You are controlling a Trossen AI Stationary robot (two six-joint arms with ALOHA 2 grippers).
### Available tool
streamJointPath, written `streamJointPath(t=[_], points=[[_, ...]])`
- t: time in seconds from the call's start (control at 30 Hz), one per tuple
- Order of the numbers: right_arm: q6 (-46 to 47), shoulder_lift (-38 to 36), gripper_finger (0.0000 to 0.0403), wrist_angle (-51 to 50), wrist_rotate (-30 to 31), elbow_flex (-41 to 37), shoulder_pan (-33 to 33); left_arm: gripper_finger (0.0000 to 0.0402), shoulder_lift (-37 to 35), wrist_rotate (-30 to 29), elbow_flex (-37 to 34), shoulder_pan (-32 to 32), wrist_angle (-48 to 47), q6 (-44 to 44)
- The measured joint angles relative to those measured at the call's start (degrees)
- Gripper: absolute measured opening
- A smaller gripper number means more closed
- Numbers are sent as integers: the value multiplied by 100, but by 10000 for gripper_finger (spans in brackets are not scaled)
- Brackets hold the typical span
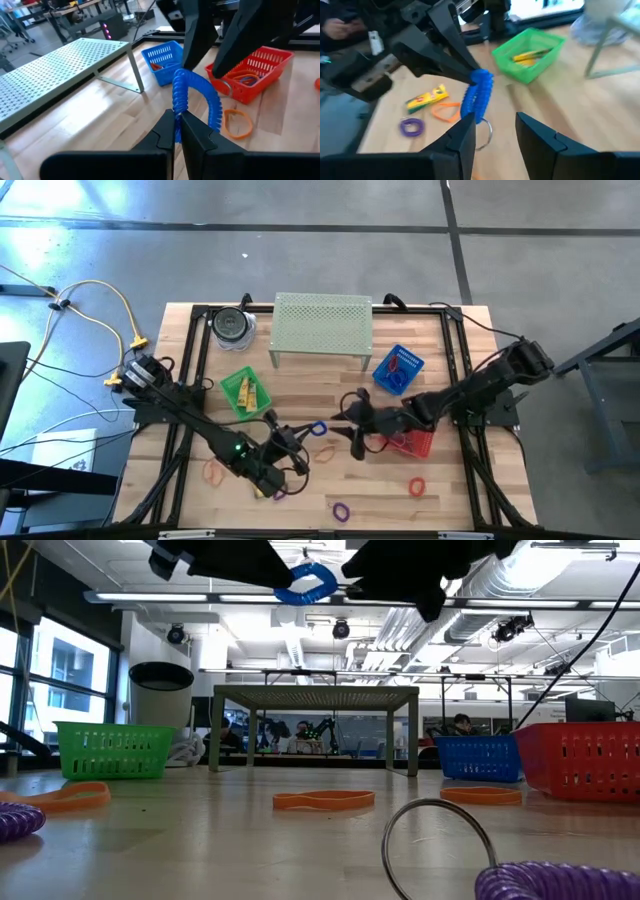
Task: Pick & Place Office Desk Supplies
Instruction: Put the blue spring keychain into the blue basket
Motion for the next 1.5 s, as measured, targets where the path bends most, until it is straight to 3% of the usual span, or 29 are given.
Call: streamJointPath(t=[0.17, 0.5, 1.03, 1.17, 1.4, 1.5], points=[[602, 51, 145, 8, -402, 0, -189, 7, 3, 136, 0, 57, -7, 52], [889, 226, 162, 341, -865, 9, -360, 7, 3, 142, 0, 55, -2, 39], [329, 807, 151, 1100, -1186, 4, -433, 7, 3, 158, 0, 86, 50, 37], [179, 807, 124, 1134, -1238, 4, -433, 7, 3, 173, 0, 86, 62, 37], [-154, 807, 24, 1136, -1304, 4, -431, 7, 2, 175, 0, 86, 62, 37], [-255, 807, 17, 1167, -1414, 4, -431, 7, 1, 190, 0, 86, 62, 37]])
